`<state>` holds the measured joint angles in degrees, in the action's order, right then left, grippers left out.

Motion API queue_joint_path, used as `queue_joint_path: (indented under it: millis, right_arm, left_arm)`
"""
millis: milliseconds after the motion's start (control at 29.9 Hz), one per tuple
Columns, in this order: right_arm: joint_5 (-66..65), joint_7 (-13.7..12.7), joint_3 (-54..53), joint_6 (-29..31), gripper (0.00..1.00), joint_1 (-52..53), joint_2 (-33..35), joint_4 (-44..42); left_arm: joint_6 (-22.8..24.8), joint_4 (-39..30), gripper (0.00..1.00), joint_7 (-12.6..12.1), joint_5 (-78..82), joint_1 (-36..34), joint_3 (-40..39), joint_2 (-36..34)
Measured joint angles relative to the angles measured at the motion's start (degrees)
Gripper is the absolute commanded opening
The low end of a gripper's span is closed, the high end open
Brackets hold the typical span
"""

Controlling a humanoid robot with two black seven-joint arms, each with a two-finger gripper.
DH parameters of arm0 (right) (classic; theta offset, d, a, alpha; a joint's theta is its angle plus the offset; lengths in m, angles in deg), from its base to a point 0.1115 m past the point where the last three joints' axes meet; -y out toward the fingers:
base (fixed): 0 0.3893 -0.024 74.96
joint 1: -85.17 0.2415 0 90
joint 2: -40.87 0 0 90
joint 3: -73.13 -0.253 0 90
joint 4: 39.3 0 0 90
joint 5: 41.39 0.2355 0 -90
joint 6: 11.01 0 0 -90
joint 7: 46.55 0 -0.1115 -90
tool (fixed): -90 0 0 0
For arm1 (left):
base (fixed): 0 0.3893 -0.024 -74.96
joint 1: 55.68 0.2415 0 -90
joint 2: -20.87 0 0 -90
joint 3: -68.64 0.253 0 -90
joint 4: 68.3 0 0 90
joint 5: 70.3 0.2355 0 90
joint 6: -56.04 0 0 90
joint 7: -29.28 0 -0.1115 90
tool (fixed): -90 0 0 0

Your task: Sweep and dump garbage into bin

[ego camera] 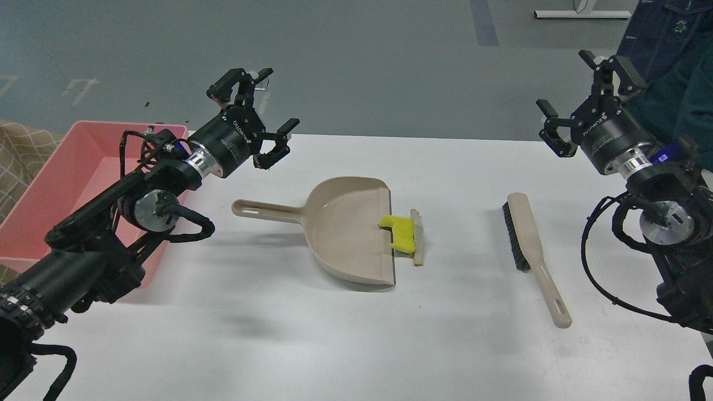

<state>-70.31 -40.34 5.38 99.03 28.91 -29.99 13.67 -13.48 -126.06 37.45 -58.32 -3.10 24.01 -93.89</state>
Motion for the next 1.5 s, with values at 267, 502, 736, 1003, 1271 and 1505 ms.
queue_joint_path:
  millis: [267,502,736,1003,1271,1505]
  right_arm:
    - [0.05,0.33,0.06,0.00,1.00,1.01,0.53,-1.61]
    - [0.27,0.22,0.01,0.00,1.00,0.95,0.64,-1.61]
    - [0.09,0.41,0.00,0.10,1.00,0.76,0.57,-1.61]
    - [0.04,0.47,-0.01,0.23,1.00,0.49,0.61,-1.44]
    - [0.14,0.56,-0.01,0.10,1.00,0.20,1.78,-1.36]
    - [0.18,0.60,-0.07,0.09,1.00,-0.07,2.21,-1.20]
  left_arm:
    - [2.38,0.02,0.98,-0.11,0.00,-0.24,-0.81,0.36]
    - [2.52,0.02,0.98,-0.15,0.07,-1.02,-0.64,0.54]
    - [4.02,0.01,0.98,3.80,2.49,-0.52,0.05,0.41]
    - [6.62,-0.88,0.98,5.44,3.93,0.22,-0.89,0.25]
    - [6.83,-1.20,0.99,5.04,3.93,0.25,-1.05,0.66]
    - [6.79,-1.30,0.98,4.93,3.93,0.22,-1.40,0.89]
